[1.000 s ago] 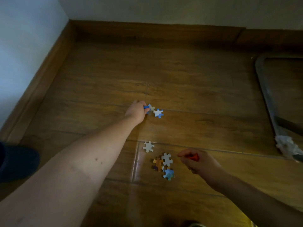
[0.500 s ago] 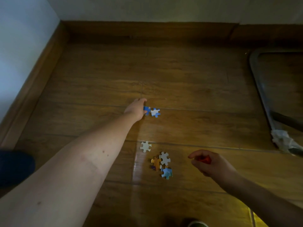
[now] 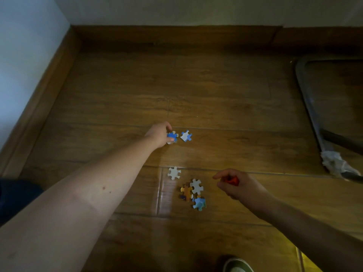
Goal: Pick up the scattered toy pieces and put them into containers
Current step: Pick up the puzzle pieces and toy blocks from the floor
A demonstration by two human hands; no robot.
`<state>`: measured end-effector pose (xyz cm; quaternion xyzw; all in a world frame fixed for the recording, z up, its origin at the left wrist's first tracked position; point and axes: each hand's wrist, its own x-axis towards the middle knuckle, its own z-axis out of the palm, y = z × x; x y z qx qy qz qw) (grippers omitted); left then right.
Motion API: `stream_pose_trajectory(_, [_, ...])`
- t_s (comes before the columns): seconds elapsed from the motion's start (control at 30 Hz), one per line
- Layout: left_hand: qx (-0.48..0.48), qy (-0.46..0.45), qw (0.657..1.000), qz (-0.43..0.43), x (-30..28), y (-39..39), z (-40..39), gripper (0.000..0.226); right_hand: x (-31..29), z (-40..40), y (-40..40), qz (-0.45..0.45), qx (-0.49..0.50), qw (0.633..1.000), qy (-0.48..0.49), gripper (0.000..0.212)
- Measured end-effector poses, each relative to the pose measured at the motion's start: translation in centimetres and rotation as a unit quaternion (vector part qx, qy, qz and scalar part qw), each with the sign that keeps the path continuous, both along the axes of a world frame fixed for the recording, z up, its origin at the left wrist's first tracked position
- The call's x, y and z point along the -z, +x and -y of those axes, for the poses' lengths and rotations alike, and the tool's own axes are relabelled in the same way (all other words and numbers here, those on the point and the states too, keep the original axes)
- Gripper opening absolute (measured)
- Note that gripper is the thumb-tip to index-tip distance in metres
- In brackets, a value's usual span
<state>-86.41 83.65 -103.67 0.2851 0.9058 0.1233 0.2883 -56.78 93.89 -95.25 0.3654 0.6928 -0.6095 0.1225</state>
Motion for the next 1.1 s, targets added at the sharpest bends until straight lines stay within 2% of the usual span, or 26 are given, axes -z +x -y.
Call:
stream_pose_trajectory(0.1, [-0.024,0.011,1.0,0.006,-0.7,-0.4,0.9,0.045,-0.3,0.1,-0.6,-0.005,-0.006,1.0,-0.012,0.013])
stream_pose_trajectory(0.23, [0.014,0.042,0.998,0.04,-1.3,1.1,-0.6,0.046,-0.7,0.2,-1.2,-0.01,-0.004,1.0,-0.021,0.014])
stream_pose_trajectory(0.4, [0.01,0.038,0.998,0.04,-0.5,3.8,-4.1,0.071,-1.0,0.1,-2.1,-0.023,0.006,1.0,-0.015,0.015])
stream_pose_trajectory(0.53, [-0.004,-0.011,1.0,-0.005,0.2,4.0,-4.7,0.053,-0.8,0.2,-1.9,-0.019,0.003,1.0,-0.017,0.016])
stream_pose_trajectory(0.73, [-0.004,-0.03,0.999,-0.015,-0.3,4.4,-4.0,0.034,-0.8,0.3,-1.1,-0.007,-0.004,1.0,-0.014,0.015])
stream_pose_trajectory(0.87, [-0.016,0.016,1.0,0.01,0.0,4.8,-2.9,0.032,-0.8,0.7,-1.2,-0.013,-0.001,1.0,-0.008,0.014])
stream_pose_trajectory(1.0, [-0.046,0.067,0.996,0.038,-1.1,5.2,-1.1,0.042,-0.8,1.6,-0.8,-0.023,-0.015,1.0,0.002,0.014])
stream_pose_trajectory(1.1, [-0.002,0.041,0.996,0.081,-1.7,5.8,1.5,0.046,-0.8,2.4,-0.1,-0.031,-0.008,0.999,0.01,0.013])
